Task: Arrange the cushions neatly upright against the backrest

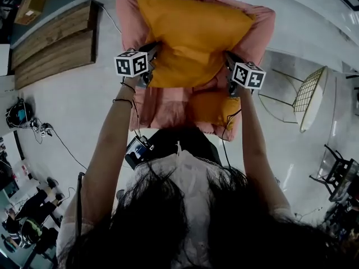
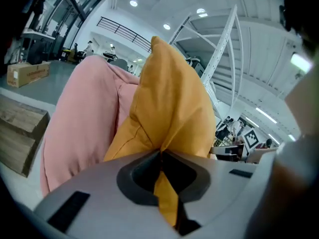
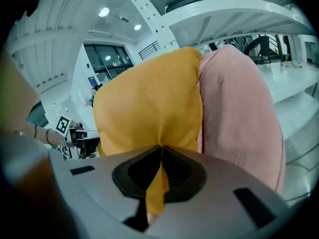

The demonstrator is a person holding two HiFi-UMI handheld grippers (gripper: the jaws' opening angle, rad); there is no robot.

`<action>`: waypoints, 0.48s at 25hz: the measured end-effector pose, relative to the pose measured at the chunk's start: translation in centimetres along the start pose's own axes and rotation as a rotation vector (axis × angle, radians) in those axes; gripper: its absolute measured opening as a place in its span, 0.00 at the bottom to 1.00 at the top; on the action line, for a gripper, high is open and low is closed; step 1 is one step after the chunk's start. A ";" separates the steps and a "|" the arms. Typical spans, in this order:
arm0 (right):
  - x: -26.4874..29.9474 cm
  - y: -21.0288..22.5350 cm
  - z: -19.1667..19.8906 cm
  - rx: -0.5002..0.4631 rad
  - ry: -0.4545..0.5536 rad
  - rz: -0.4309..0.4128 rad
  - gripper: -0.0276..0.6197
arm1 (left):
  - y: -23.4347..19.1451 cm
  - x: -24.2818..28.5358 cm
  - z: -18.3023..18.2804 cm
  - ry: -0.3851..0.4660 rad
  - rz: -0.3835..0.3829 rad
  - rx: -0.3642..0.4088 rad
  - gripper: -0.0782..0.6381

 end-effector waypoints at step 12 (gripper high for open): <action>-1.0 -0.3 1.1 -0.049 0.007 0.077 0.10 | 0.5 -0.6 0.3 0.030 0.024 0.030 0.16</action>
Point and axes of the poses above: the fingertips, and each gripper's own axes: x forward along the fingers, y to its right, z out of its underside, the point moved 7 cm from there along -x, backward along the fingers, and after that the axes turned 10 degrees about y, right-handed, at the moved point
